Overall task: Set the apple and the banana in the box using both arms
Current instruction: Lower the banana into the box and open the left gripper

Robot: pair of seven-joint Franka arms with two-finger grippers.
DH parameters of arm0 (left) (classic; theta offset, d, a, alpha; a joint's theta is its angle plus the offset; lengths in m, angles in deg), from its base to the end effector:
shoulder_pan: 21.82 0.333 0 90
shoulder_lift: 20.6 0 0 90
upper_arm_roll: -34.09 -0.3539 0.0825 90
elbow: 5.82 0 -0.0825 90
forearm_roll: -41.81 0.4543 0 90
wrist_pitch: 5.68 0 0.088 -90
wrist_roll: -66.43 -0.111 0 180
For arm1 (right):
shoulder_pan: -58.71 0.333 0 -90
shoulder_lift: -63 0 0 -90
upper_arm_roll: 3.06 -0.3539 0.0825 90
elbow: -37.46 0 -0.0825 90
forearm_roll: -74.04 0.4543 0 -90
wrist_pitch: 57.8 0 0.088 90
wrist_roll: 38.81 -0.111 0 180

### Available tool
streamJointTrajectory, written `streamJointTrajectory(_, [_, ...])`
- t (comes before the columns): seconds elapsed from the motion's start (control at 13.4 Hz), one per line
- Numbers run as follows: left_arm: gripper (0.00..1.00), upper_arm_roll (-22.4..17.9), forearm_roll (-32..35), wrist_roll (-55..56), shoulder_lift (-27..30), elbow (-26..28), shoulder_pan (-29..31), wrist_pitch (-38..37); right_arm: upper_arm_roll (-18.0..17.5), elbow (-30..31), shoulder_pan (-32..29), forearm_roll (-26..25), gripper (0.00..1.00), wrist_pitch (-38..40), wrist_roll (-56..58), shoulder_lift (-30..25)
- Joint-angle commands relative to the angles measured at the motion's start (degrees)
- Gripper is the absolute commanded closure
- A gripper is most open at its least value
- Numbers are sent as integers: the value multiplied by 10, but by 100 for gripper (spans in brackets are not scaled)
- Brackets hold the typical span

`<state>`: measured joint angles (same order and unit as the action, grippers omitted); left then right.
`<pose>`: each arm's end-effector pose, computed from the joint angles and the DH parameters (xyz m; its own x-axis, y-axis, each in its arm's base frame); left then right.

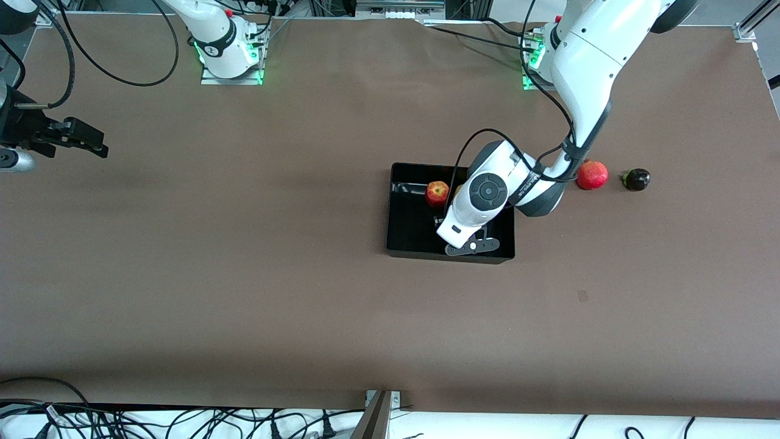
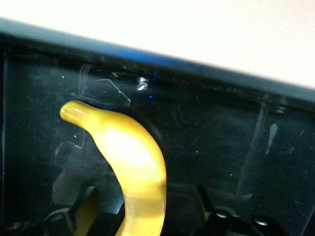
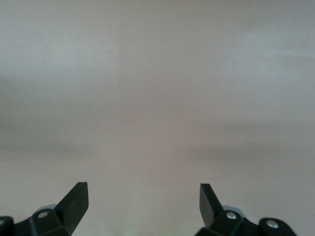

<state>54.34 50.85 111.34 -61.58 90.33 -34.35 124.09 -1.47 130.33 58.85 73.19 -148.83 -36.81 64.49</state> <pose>0.6400 -0.3782 0.1746 0.9756 0.1718 -0.1368 0.1772 -0.9838 0.0282 0.6321 -0.0174 0.6165 0.9982 0.0099 -0.0586 0.0107 -0.9999 0.0135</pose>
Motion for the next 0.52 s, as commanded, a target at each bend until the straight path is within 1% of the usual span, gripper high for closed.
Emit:
streamJointTrajectory(0.0, [0, -2, -6, 3, 40, -10, 6, -48, -5, -6, -4, 2, 0, 8, -6, -2])
streamJointTrajectory(0.22, [0, -2, -10, -2, 84, -61, 24, -160, -5, -6, -4, 2, 0, 9, -5, -2])
streamJointTrajectory(0.45, [0, -2, -30, -6, 154, -67, 60, -205, -4, -6, -4, 2, 0, 9, -5, -2])
